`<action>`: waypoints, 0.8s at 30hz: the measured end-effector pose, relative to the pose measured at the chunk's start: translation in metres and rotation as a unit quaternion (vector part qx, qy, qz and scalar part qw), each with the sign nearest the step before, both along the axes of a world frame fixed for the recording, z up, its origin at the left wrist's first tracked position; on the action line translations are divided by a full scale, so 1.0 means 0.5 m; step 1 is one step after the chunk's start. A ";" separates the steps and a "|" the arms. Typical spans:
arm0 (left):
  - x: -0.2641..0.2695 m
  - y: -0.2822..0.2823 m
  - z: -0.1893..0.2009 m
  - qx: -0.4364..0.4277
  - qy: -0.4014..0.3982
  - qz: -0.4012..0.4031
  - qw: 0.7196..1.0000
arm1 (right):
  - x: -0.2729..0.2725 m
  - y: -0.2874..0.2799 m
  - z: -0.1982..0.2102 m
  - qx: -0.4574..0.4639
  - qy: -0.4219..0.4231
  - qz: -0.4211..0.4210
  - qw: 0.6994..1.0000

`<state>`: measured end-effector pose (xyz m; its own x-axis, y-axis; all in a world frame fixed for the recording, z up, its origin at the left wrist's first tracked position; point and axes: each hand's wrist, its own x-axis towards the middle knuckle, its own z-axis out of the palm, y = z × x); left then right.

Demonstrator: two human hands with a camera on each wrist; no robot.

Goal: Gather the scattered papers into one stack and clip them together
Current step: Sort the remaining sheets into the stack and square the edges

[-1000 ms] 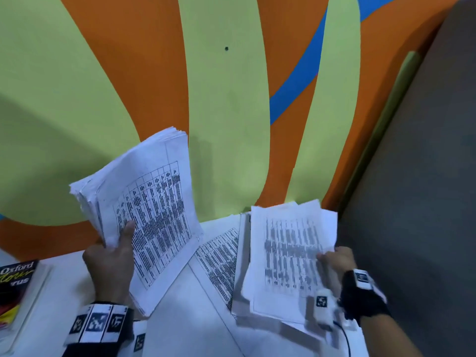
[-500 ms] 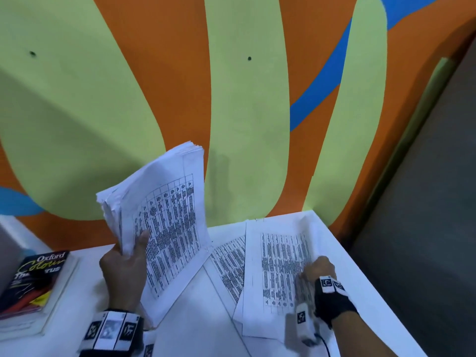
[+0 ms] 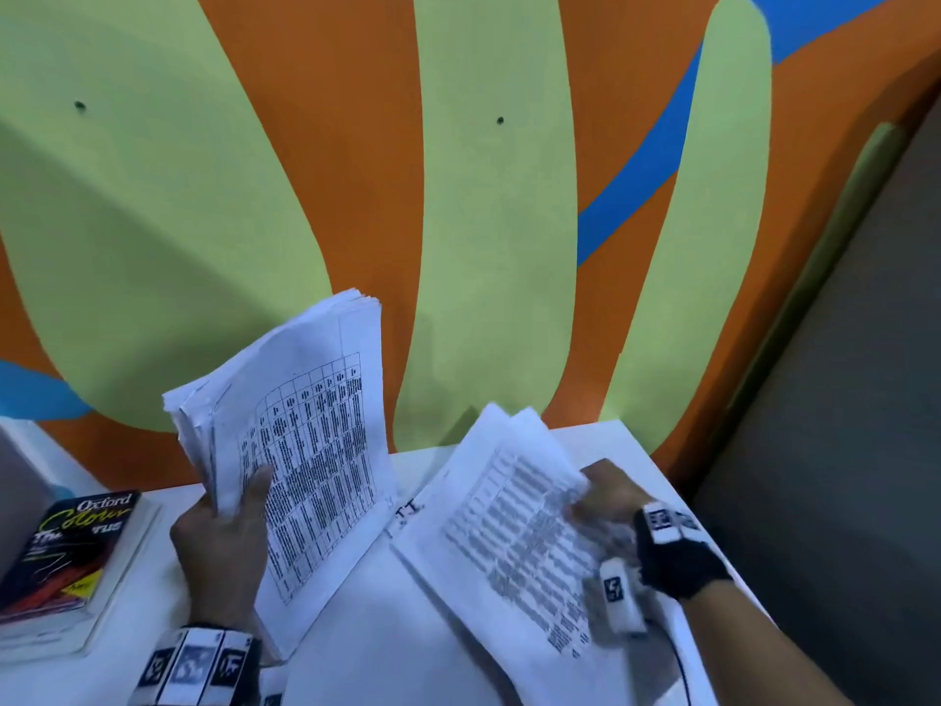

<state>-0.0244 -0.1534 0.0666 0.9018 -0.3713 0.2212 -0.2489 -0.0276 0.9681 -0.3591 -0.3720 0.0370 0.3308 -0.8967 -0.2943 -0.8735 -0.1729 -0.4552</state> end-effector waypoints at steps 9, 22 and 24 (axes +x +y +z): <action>0.011 0.036 -0.006 0.021 -0.007 0.011 1.000 | 0.071 0.014 -0.161 0.013 0.121 -0.010 0.992; 0.060 0.046 -0.019 -0.024 0.040 0.033 0.998 | 0.001 0.046 0.048 -0.061 -0.287 0.000 0.956; 0.043 0.035 -0.004 -0.038 0.048 0.018 0.998 | -0.006 0.043 0.098 -0.053 -0.352 -0.007 0.934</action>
